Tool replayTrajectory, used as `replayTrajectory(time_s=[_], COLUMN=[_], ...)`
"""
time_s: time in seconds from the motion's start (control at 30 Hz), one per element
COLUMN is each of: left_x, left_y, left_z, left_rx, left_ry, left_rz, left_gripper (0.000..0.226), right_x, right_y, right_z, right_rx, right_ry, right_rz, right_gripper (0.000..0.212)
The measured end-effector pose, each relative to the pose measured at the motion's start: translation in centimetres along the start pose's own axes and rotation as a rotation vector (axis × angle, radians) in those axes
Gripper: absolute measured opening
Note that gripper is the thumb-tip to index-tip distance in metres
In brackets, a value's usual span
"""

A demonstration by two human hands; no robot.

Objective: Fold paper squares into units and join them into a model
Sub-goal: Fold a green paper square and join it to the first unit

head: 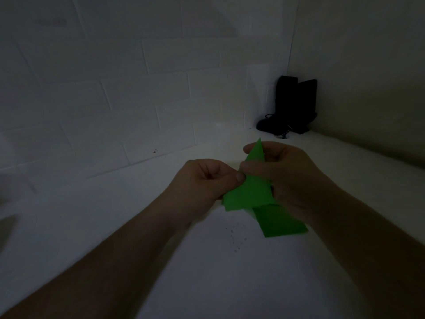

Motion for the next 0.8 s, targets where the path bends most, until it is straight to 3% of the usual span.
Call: replayTrajectory(time_s=[0.17, 0.67, 0.73, 0.8], left_x=[-0.4, -0.3, -0.2, 0.0], left_y=[0.0, 0.1, 0.0, -0.1], left_z=[0.0, -0.3, -0.3, -0.3], left_rx=[0.037, 0.089, 0.076, 0.066], left_ry=[0.043, 0.102, 0.117, 0.129], left_rz=[-0.062, -0.074, -0.043, -0.021], left_gripper=[0.015, 0.015, 0.022, 0.033], right_x=[0.4, 1.7, 1.0, 0.3], right_y=[-0.5, -1.3, -1.1, -0.7], right_z=[-0.2, -0.6, -0.5, -0.1], right_rx=[-0.025, -0.045, -0.048, -0.082], right_ry=[-0.077, -0.193, -0.093, -0.074], right_rz=[-0.016, 0.089, -0.02, -0.055], right_gripper=[0.04, 0.031, 0.041, 0.067])
Point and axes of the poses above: each hand's wrist, its own y-axis away from the middle knuckle, its own x-axis out of the back of the hand, z = x × y, the point moved 3 cm from there along -y, towards the middle knuckle, and after that the axes turned 6 degrees about y, right-handed, at the moved point
